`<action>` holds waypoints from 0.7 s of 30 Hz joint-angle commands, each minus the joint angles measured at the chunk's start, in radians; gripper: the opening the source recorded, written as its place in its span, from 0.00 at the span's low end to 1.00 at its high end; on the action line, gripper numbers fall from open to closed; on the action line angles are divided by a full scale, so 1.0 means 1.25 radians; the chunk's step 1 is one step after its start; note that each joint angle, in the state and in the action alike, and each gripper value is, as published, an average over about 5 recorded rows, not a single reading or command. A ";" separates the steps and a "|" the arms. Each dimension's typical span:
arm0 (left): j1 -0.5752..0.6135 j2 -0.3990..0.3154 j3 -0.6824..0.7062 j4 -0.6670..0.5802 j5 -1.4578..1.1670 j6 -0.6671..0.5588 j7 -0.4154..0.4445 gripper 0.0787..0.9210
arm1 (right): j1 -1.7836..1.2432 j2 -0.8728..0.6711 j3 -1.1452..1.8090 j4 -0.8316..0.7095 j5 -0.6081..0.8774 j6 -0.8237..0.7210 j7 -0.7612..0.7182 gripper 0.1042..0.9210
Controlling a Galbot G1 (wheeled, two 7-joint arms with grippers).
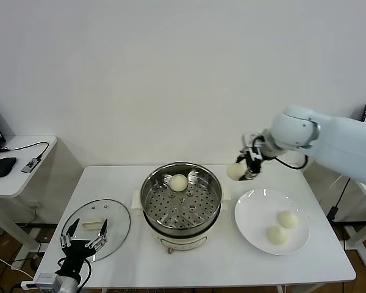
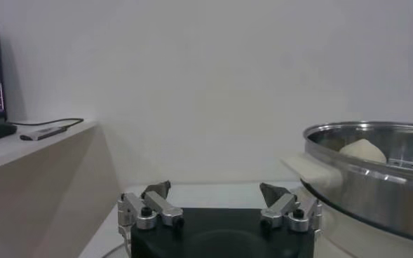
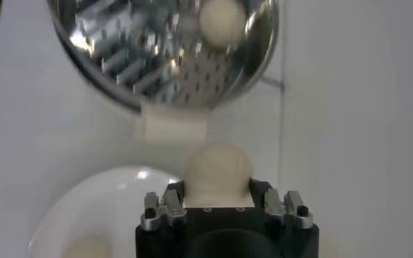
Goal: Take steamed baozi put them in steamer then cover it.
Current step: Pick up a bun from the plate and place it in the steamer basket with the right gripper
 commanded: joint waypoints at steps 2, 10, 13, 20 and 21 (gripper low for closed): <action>-0.001 -0.001 -0.001 0.000 0.001 0.000 0.001 0.88 | 0.001 0.258 -0.033 -0.031 0.187 -0.087 0.102 0.59; -0.007 -0.010 -0.006 -0.002 0.002 0.000 0.001 0.88 | -0.106 0.359 -0.017 -0.112 0.166 -0.097 0.131 0.59; -0.007 -0.012 -0.006 -0.002 0.003 -0.001 0.001 0.88 | -0.131 0.382 -0.016 -0.139 0.153 -0.097 0.140 0.59; -0.008 -0.008 -0.013 0.000 0.002 -0.003 0.001 0.88 | -0.155 0.431 -0.013 -0.201 0.146 -0.098 0.157 0.59; -0.008 -0.008 -0.013 0.000 0.002 -0.003 0.001 0.88 | -0.158 0.438 -0.014 -0.208 0.146 -0.098 0.158 0.59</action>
